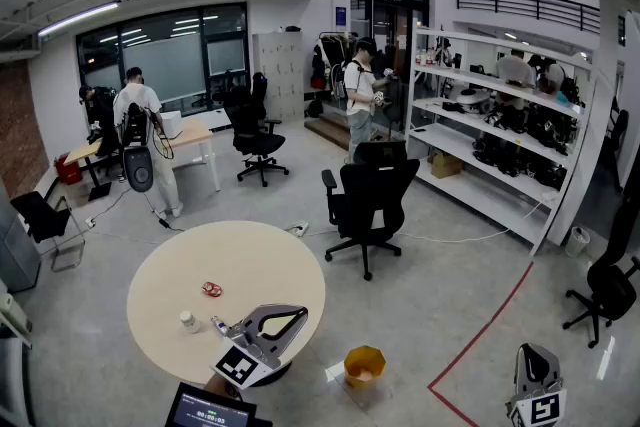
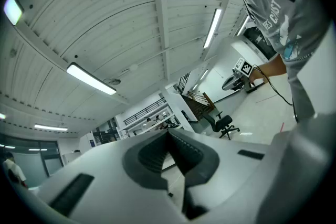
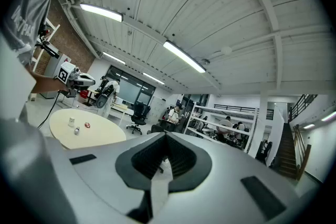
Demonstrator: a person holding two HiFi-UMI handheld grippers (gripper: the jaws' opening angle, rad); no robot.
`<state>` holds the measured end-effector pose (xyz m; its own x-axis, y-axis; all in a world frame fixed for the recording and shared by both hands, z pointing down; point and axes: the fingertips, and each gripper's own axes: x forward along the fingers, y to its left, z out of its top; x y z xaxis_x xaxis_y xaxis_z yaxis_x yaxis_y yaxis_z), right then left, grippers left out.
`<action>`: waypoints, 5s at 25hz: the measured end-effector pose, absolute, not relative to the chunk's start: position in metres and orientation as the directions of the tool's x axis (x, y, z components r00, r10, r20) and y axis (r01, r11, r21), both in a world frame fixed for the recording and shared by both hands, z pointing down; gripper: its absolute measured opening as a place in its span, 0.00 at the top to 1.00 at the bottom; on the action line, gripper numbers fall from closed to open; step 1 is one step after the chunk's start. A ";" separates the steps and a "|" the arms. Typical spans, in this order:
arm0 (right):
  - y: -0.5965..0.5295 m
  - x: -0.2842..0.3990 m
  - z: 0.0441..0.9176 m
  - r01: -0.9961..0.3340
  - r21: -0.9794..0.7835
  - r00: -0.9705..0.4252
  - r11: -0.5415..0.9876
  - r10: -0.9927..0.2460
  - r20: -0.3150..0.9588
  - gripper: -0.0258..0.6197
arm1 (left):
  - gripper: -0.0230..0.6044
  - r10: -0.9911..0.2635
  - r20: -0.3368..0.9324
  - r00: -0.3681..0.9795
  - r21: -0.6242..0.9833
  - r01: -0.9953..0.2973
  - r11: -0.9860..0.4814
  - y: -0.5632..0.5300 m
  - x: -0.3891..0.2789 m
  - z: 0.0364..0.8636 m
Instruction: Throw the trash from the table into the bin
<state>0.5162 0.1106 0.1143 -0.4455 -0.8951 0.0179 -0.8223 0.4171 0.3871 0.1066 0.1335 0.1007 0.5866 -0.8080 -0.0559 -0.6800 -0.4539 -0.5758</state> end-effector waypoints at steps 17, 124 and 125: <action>0.075 0.225 0.074 -0.691 0.418 -0.643 0.590 -0.766 0.020 0.95 | 0.90 -0.904 -0.169 0.392 -0.428 -0.856 -0.291 0.190 -0.153 0.099; 0.081 -0.122 0.194 -0.119 0.265 -0.955 0.957 -0.183 0.232 0.54 | 0.90 -0.959 0.019 0.283 -0.406 -0.874 -0.266 0.172 -0.222 0.215; 0.082 -0.111 0.193 -0.151 0.252 -0.952 0.956 -0.209 0.222 0.54 | 0.90 -0.950 0.018 0.312 -0.414 -0.862 -0.292 0.169 -0.215 0.212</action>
